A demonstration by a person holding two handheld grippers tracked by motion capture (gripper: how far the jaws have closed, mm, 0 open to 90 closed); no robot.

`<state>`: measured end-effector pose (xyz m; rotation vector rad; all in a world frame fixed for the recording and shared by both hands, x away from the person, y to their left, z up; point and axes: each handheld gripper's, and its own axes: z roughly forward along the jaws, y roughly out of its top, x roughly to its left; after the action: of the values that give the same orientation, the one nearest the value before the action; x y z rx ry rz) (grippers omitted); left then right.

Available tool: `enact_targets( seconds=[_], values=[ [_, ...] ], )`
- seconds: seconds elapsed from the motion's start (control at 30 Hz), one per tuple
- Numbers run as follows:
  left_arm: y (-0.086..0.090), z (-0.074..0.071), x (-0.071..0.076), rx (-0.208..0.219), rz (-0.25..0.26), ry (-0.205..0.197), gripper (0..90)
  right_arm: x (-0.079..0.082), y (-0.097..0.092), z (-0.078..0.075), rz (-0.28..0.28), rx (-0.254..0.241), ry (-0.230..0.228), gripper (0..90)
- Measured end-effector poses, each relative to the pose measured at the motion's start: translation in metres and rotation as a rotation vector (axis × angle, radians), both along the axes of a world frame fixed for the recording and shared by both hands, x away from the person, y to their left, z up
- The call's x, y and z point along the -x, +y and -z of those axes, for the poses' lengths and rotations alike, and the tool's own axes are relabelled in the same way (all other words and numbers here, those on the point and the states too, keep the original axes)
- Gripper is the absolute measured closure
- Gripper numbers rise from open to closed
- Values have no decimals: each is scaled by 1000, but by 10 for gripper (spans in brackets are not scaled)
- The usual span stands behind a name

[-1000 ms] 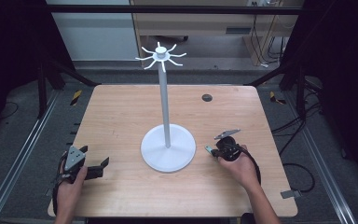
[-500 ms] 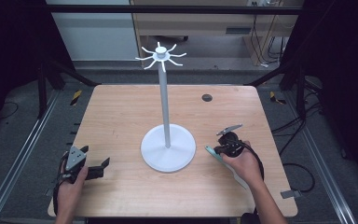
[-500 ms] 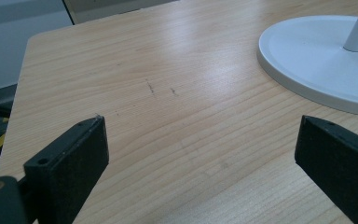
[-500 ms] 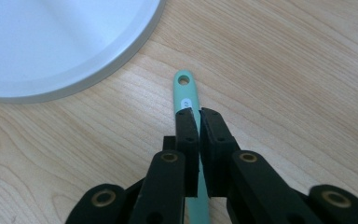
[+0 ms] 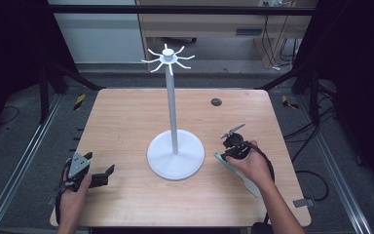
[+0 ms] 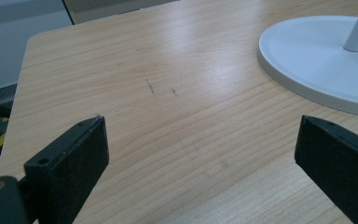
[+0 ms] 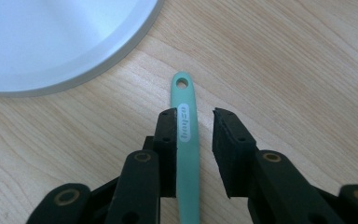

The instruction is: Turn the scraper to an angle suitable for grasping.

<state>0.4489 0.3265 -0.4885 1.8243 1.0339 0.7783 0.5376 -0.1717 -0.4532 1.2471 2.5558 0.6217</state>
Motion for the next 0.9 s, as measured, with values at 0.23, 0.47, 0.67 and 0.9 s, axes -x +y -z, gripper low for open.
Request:
enact_targets(
  seconds=[0.23,0.47,0.67,0.9],
  values=[
    [0,0,0,0,0,-1,25,-4,5,0,-4,24,28,651],
    [0,0,0,-2,5,-1,25,-8,7,2,-18,37,55,599],
    [-1,0,0,-3,8,1,26,-12,8,8,-32,62,74,608],
    [-2,0,-1,-6,12,4,28,-16,11,11,-30,88,102,626]
  ],
)
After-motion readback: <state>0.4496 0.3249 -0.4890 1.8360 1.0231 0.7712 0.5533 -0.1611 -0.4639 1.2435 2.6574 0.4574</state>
